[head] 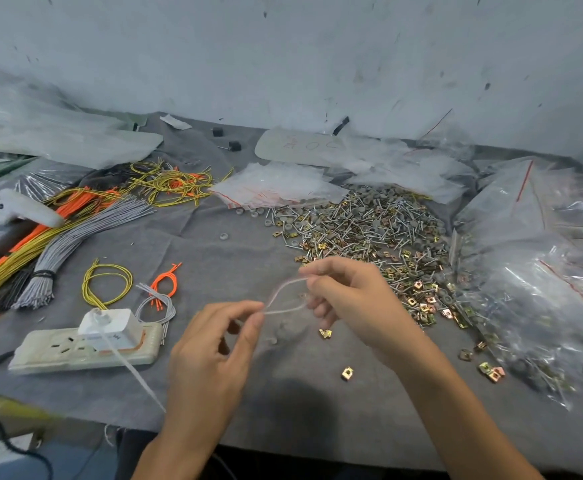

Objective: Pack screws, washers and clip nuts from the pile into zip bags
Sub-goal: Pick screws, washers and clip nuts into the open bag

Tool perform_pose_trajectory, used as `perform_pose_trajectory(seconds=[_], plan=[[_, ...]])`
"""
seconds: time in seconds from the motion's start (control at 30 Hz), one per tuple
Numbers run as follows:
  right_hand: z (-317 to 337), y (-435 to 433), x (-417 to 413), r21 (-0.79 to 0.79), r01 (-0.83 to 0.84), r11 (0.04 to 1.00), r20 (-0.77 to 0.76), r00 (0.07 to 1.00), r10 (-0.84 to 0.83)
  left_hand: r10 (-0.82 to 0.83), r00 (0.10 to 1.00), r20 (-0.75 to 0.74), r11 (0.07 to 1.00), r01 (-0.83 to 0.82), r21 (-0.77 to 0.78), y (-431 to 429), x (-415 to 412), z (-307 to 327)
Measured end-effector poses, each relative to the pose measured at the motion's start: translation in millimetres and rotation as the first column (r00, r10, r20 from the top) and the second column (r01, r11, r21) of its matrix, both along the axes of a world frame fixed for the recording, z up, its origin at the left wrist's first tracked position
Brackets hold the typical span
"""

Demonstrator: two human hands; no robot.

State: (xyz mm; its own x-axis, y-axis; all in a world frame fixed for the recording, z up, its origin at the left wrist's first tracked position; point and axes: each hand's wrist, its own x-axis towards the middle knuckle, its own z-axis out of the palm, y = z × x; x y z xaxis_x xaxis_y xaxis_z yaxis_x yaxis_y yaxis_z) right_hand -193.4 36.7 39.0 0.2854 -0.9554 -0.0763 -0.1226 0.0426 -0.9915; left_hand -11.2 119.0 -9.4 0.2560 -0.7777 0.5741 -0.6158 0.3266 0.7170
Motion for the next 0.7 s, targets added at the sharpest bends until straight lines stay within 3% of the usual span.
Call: perform_pose_trajectory(seconds=[0.23, 0.53, 0.6, 0.7], plan=[[42, 16, -24, 0.027, 0.024, 0.999, 0.287, 0.957, -0.031, -0.127, 0.991, -0.048, 0.992, 0.126, -0.019, -3, -15, 44], [54, 43, -65, 0.039, 0.036, 0.999, 0.377, 0.925, -0.048, -0.273, 0.953, -0.127, 0.958, 0.258, -0.124, 3, -46, 63], [52, 50, -75, 0.011, 0.047, 0.999, 0.295, 0.954, -0.048, -0.284, 0.952, -0.112, 0.954, 0.268, -0.132, 4, -50, 65], [49, 60, -90, -0.332, 0.105, 0.938, -0.138, 0.978, -0.158, -0.296, 0.950, -0.096, 0.951, 0.284, -0.125, 6, -56, 66]])
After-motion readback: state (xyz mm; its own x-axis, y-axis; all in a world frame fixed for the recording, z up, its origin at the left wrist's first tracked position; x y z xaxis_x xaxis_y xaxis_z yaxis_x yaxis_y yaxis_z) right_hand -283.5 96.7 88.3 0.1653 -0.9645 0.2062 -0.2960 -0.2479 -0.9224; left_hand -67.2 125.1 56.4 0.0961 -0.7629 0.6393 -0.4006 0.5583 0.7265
